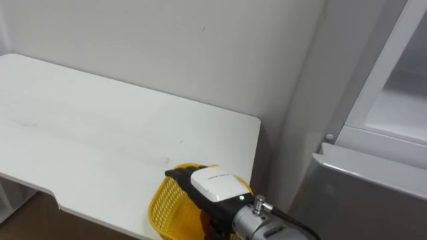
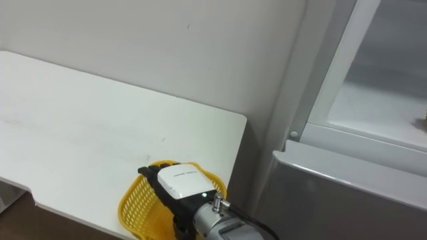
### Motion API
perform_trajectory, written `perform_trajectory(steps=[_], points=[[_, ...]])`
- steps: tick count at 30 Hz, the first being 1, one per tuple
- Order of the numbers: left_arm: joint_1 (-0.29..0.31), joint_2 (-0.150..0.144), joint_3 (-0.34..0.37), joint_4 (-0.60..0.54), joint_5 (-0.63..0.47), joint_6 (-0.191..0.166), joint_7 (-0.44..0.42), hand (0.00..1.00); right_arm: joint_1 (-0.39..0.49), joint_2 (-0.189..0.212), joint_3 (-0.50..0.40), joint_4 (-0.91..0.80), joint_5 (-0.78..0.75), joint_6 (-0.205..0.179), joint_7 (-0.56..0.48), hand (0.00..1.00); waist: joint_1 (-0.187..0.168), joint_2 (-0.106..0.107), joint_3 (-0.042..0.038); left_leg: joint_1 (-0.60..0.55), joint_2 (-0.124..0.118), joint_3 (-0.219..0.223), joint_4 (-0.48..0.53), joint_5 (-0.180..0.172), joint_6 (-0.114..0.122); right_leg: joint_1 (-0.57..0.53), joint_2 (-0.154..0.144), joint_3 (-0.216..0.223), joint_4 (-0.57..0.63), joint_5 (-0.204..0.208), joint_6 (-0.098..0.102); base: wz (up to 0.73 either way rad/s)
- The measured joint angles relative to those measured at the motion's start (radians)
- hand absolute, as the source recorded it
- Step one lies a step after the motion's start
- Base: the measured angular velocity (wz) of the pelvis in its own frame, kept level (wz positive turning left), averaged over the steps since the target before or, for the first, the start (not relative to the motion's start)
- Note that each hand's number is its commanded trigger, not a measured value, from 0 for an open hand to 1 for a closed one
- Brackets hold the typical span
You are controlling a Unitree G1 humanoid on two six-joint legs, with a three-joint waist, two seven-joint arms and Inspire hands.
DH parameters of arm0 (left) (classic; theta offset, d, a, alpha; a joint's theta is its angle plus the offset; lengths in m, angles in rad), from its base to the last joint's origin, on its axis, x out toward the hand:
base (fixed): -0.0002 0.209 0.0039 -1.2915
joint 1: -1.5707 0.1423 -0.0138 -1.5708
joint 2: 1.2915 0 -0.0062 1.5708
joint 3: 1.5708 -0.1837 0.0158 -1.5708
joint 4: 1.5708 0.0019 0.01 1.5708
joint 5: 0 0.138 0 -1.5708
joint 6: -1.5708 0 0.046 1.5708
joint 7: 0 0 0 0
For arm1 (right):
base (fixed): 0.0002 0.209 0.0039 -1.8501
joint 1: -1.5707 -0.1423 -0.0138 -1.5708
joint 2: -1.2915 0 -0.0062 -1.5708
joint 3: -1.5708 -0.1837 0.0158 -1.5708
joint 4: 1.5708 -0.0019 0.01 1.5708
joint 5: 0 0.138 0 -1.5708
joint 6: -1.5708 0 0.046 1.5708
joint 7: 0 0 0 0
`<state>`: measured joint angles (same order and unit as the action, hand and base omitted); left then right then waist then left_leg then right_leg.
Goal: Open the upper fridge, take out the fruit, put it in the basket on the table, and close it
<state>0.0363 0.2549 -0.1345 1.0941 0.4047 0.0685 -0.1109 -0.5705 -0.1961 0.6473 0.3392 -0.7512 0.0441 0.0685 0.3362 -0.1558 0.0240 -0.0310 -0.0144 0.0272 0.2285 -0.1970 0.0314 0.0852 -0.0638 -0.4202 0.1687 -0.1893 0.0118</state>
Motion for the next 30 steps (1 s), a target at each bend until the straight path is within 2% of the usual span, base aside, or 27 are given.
perform_trajectory(steps=[8,12,17,20,22,24,30], points=[[0.001,0.000,0.005,0.004,0.001,0.008,-0.001,0.00,-0.021,0.000,-0.056,-0.003,0.006,-0.004,-0.017,0.00,-0.002,0.000,0.0002,-0.011,0.001,0.004,0.000,0.000,0.000,-0.003,0.002,0.003,0.000,0.000,0.000,0.00],[0.005,0.000,0.025,0.005,0.002,0.006,0.001,0.00,-0.021,-0.002,-0.124,-0.047,0.035,-0.032,-0.035,0.00,-0.015,0.004,0.0011,-0.012,0.001,0.000,0.012,0.000,0.000,-0.004,0.001,0.003,0.001,0.000,0.000,0.01],[0.010,-0.002,0.009,0.007,0.001,0.006,0.018,0.00,-0.021,-0.004,-0.187,-0.138,0.102,-0.063,-0.126,0.00,-0.039,0.031,-0.0035,-0.008,0.000,0.002,0.016,0.000,0.000,0.000,-0.001,0.007,0.002,0.000,0.000,-0.01],[0.016,-0.008,0.009,0.008,0.001,0.001,0.021,0.00,-0.020,-0.004,-0.191,-0.172,0.136,-0.079,-0.155,0.00,-0.058,0.054,-0.0024,-0.008,0.001,0.003,0.012,0.000,0.001,0.000,-0.001,0.007,0.003,0.000,-0.001,-0.01],[0.025,-0.016,0.010,0.009,0.001,0.000,0.020,0.00,-0.020,-0.004,-0.203,-0.201,0.177,-0.081,-0.164,0.00,-0.066,0.068,-0.0075,-0.006,0.003,0.015,0.009,0.000,0.001,-0.002,-0.002,0.011,0.004,0.000,-0.001,-0.07],[0.028,-0.024,0.010,0.009,0.000,-0.001,0.020,0.00,-0.020,-0.005,-0.219,-0.227,0.204,-0.087,-0.177,0.00,-0.069,0.077,-0.0089,-0.001,0.003,0.022,0.009,0.001,0.002,-0.002,-0.002,0.019,0.005,0.001,-0.001,-0.08],[0.024,-0.039,0.014,0.030,-0.020,-0.006,0.041,0.00,0.005,-0.014,-0.248,-0.424,0.307,-0.100,-0.222,0.00,-0.116,0.082,-0.0124,0.014,0.001,0.030,0.002,0.004,0.003,0.005,-0.003,0.032,0.004,0.001,-0.001,-0.04]])
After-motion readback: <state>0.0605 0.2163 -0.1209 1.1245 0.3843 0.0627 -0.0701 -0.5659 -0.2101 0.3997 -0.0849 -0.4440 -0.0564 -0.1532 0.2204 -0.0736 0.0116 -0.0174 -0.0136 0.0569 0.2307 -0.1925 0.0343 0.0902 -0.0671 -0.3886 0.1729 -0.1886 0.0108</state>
